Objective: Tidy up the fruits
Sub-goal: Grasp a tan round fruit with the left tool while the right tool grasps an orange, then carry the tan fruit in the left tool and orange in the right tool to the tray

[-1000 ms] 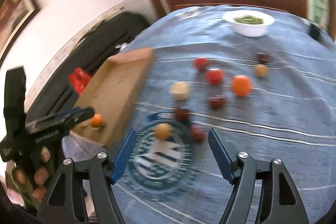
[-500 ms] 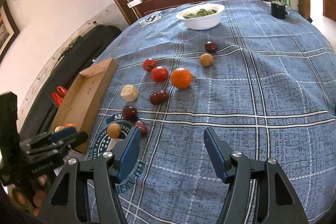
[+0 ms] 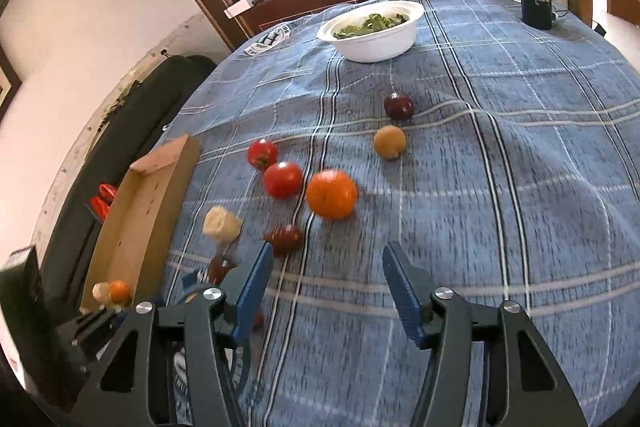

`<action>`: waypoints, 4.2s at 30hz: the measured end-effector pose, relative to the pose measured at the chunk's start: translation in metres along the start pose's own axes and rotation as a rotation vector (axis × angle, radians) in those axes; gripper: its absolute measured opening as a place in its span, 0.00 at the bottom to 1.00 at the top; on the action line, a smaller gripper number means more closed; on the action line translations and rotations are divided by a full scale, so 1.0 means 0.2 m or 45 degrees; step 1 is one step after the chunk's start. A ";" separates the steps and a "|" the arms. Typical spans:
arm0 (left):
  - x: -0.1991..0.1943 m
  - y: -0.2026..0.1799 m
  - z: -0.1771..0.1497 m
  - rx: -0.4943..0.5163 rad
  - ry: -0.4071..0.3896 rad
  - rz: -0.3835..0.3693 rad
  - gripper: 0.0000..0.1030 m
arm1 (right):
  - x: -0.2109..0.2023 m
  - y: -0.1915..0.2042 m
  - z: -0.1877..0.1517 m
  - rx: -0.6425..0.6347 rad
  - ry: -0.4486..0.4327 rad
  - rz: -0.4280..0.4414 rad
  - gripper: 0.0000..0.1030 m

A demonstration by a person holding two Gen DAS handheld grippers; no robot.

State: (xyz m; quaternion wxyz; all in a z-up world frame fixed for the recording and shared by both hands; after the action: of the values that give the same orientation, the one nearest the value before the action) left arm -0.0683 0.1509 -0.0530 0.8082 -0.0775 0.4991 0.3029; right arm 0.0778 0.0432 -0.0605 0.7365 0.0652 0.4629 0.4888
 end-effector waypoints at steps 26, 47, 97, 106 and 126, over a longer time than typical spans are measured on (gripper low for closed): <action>0.09 -0.01 0.03 -0.022 -0.043 -0.188 0.21 | 0.30 -0.03 0.13 -0.093 0.085 -0.146 0.37; -0.18 0.14 0.09 -0.091 -0.197 -0.058 0.21 | -0.02 0.29 0.03 -0.186 -0.029 -0.042 0.36; -0.10 0.70 0.03 -0.323 -0.155 0.148 0.21 | 0.21 0.83 -0.10 -0.461 0.090 0.067 0.36; 0.00 0.95 0.04 -0.421 -0.086 0.201 0.22 | 0.37 1.02 -0.15 -0.530 0.179 0.205 0.36; 0.27 1.09 -0.02 -0.467 0.089 0.230 0.22 | 0.86 1.19 -0.27 -0.578 0.433 0.242 0.35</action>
State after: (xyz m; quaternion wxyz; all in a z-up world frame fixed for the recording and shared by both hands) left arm -0.1779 0.3474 -0.0618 0.7323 -0.1889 0.4683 0.4569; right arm -0.1034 0.2801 -0.0655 0.5950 -0.1410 0.4504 0.6506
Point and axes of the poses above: each gripper's, at about its wrist camera, not at the fingertips, and x roughly the way its jaws point, y to its left, z to its top, the point moved 4 cm from there along x, roughly the way its jaws point, and after that the axes turned 14 degrees about z, right-handed, at the moved point
